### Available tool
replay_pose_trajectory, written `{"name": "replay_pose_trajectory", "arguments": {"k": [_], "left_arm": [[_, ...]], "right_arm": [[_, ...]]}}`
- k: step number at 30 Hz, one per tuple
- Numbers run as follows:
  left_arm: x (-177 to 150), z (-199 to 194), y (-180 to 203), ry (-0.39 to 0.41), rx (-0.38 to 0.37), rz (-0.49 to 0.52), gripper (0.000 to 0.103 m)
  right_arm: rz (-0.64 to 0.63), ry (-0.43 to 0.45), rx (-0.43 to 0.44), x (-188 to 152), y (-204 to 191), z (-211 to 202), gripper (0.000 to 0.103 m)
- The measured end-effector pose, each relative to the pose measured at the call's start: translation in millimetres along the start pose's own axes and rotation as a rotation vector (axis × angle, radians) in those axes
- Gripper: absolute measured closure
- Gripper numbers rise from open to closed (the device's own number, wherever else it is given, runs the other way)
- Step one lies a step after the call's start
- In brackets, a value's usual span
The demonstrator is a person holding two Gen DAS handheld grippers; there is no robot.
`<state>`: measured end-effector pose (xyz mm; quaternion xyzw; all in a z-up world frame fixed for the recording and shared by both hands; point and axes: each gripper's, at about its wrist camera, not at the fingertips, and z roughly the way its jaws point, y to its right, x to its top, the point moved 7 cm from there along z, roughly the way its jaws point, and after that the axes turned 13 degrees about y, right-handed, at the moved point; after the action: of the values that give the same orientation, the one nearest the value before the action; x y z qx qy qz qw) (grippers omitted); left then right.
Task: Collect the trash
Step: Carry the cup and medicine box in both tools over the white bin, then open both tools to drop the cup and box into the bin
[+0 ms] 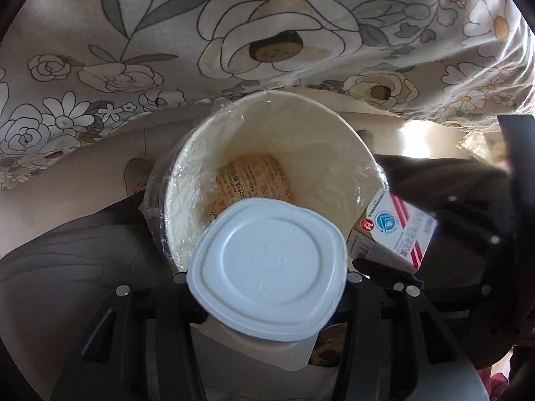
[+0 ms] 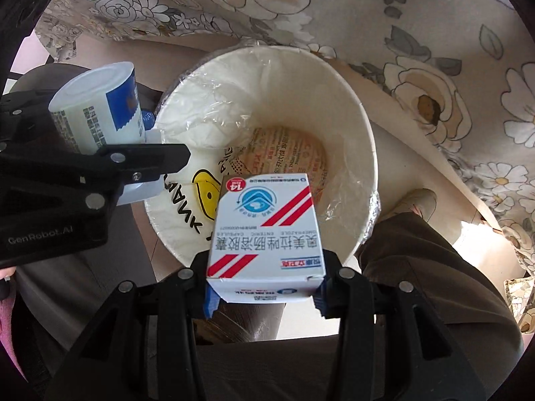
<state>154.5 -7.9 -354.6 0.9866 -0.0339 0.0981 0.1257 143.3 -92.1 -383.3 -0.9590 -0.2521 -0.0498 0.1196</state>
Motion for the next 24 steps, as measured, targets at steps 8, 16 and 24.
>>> {"name": "replay_pose_trajectory", "arguments": {"k": [8,16,24], "left_arm": [[-2,39,-7,-0.068,0.004,-0.076,0.053],[-6,70,-10,-0.134,0.008,-0.104,0.053],[-9,86,-19,-0.181,-0.011,-0.135,0.053]], "right_arm": [[0.065,-0.059,0.006,-1,7,40,0.059],[0.126,-0.097,0.005,-5,17,71,0.059],[0.124,-0.122,-0.001,-7,17,81,0.059]]}}
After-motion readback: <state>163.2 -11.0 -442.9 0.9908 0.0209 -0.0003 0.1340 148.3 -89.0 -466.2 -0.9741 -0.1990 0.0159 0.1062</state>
